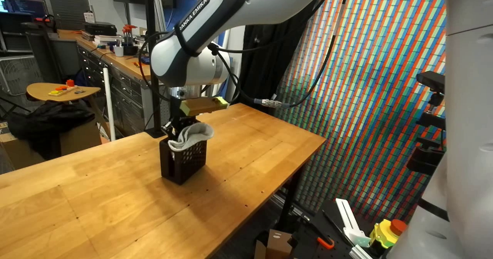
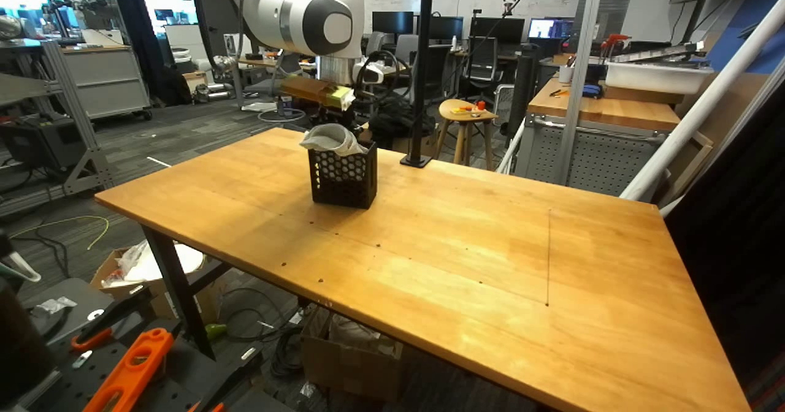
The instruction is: Move the black basket to the right, place the white towel inside the basket
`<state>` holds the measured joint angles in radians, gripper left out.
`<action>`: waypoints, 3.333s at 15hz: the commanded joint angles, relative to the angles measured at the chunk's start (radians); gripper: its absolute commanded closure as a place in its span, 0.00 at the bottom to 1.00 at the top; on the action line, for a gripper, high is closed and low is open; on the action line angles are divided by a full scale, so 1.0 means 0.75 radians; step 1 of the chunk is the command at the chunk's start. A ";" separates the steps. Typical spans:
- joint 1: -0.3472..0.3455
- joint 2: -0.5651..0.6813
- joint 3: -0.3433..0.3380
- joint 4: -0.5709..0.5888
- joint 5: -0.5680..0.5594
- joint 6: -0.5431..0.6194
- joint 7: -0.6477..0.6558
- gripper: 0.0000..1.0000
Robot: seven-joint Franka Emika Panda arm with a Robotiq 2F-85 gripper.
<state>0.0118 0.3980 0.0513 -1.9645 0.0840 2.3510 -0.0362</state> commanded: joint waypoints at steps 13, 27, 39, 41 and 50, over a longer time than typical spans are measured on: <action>-0.024 0.007 0.005 0.041 0.037 -0.009 -0.098 1.00; 0.020 -0.211 -0.016 -0.003 -0.108 -0.033 -0.013 1.00; 0.067 -0.344 -0.006 -0.141 -0.187 -0.021 0.137 0.99; 0.068 -0.354 -0.006 -0.163 -0.185 -0.015 0.137 0.99; 0.048 -0.345 -0.016 -0.209 -0.161 0.027 0.094 0.99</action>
<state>0.0522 0.1573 0.0452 -2.0952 -0.0332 2.3410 0.0398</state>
